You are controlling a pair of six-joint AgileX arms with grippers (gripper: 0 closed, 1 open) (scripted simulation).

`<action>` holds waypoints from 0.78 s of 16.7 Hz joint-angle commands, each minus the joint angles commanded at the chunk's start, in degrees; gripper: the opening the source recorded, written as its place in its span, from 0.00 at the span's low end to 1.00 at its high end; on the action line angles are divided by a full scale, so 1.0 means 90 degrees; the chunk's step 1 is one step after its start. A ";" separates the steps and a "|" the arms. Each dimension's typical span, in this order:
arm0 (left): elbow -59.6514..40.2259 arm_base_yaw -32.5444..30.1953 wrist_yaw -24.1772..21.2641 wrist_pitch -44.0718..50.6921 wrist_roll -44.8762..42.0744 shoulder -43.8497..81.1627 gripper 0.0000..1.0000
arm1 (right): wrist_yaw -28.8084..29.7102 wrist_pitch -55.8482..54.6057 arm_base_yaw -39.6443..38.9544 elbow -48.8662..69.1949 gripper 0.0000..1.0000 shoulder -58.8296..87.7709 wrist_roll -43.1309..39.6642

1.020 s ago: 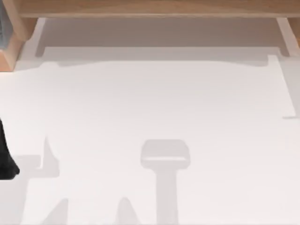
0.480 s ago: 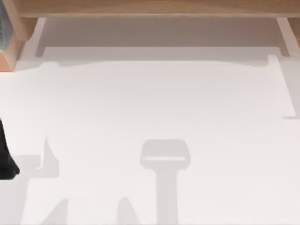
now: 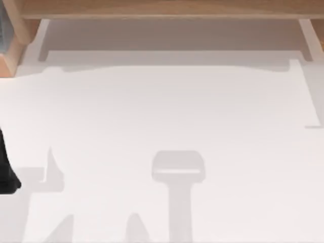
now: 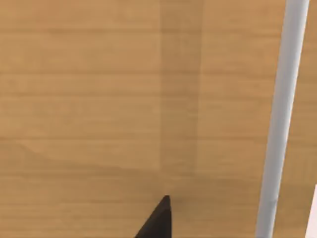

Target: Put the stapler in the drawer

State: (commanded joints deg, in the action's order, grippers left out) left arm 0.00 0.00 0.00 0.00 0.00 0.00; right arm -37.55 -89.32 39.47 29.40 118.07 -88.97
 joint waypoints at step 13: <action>0.0000 0.0000 0.0000 0.0000 0.0000 0.0000 1.00 | 0.0000 0.0000 0.0000 0.0000 0.00 0.0000 0.0000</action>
State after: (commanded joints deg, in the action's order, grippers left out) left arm 0.00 0.00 0.00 0.00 0.00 0.00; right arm -37.55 -89.32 39.47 29.40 118.07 -88.97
